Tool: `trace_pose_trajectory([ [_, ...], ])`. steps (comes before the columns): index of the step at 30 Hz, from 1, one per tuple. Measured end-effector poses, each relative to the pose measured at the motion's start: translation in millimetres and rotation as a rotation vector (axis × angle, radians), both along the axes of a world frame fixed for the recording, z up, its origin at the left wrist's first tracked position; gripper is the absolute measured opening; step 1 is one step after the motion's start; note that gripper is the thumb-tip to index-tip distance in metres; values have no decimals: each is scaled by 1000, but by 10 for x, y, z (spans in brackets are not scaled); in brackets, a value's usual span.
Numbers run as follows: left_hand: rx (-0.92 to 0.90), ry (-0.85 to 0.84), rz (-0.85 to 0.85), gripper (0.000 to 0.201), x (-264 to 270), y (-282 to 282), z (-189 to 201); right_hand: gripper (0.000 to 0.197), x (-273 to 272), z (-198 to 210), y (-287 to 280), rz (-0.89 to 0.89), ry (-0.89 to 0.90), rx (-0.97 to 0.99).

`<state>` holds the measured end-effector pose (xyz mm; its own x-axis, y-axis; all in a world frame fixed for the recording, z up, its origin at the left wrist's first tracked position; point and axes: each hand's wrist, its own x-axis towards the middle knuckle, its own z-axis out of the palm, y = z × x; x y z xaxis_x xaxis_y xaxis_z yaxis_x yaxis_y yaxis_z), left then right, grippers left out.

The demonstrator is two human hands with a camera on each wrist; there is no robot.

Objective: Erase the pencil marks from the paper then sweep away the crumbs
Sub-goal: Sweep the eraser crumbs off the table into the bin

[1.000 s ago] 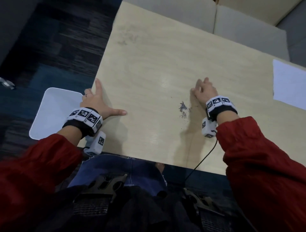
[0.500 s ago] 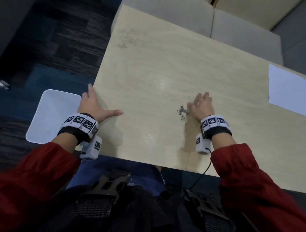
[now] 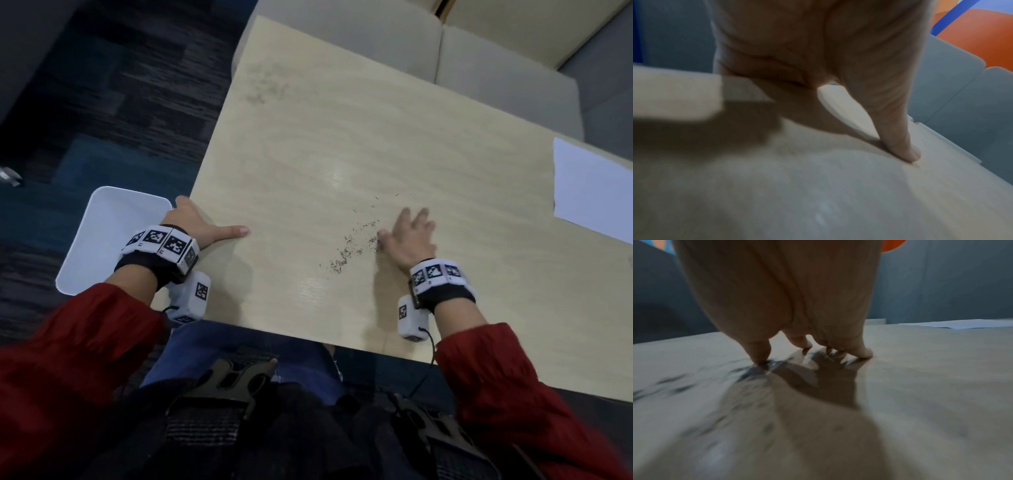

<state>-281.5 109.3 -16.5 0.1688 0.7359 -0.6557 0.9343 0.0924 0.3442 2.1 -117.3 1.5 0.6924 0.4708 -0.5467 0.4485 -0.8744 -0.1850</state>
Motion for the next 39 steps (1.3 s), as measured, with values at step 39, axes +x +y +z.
trace_pose_trajectory([
  [39, 42, 41, -63, 121, 4, 8, -42, 108, -986, -70, -512, 97, -40, -181],
])
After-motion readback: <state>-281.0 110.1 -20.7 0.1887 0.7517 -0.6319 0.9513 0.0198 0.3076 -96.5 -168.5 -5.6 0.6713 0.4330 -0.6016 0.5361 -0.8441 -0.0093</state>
